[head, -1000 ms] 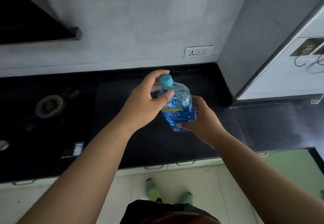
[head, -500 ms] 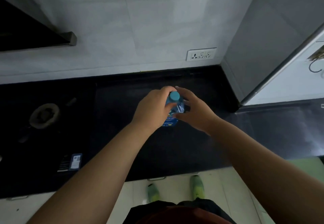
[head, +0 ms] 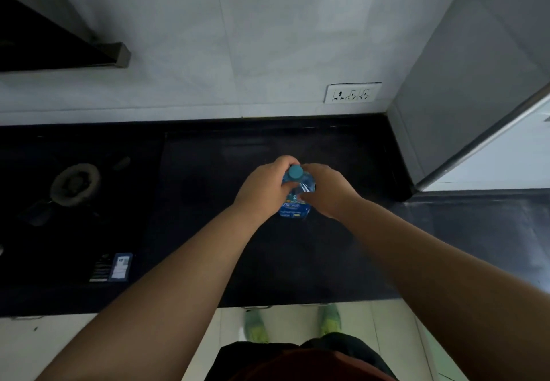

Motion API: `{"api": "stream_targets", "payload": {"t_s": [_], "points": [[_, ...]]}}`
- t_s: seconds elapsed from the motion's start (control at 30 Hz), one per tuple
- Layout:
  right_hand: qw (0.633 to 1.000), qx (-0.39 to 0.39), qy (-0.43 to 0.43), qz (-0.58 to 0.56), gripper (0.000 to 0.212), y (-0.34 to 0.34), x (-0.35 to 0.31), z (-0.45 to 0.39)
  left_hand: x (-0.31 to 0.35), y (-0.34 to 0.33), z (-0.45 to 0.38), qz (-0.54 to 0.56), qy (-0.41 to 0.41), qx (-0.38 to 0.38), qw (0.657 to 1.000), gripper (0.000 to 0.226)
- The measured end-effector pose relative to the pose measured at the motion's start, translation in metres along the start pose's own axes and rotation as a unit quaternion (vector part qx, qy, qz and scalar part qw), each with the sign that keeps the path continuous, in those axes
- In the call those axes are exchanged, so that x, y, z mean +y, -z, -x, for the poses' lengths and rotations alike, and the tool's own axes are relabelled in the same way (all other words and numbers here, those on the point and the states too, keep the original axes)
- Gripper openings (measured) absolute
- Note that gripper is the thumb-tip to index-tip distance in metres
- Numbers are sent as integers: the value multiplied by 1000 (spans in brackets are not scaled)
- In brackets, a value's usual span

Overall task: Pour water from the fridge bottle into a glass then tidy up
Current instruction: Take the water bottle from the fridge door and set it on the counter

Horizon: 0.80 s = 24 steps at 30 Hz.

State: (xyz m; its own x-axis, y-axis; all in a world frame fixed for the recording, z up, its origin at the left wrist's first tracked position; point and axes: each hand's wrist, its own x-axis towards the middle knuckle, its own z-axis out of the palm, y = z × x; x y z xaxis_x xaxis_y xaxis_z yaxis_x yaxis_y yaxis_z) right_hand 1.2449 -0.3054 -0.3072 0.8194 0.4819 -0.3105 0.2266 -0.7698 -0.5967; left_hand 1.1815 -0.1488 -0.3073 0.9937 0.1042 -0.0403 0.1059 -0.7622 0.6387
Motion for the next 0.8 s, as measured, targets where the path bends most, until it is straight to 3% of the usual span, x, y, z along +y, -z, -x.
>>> {"api": "stream_targets", "payload": {"t_s": [0.13,0.23,0.43,0.6,0.7,0.8], "points": [[1000,-16,-5,-1,62,-7,9,-2,-3,-6,-5,32,20,-16,999,41],[999,-34,-8,1,60,-6,10,-4,-5,-10,-10,-14,27,-56,998,50],[999,-40,-26,19,68,-13,10,-2,-6,-19,-3,-86,53,-32,994,61],[994,-81,-26,66,83,-5,3,-1,-3,-8,-1,-57,63,-93,992,73],[997,-33,-29,68,80,2,-3,5,-2,10,5,-47,68,-101,991,86],[999,48,-10,7,58,12,-15,17,1,40,17,-76,71,-55,993,68]]}}
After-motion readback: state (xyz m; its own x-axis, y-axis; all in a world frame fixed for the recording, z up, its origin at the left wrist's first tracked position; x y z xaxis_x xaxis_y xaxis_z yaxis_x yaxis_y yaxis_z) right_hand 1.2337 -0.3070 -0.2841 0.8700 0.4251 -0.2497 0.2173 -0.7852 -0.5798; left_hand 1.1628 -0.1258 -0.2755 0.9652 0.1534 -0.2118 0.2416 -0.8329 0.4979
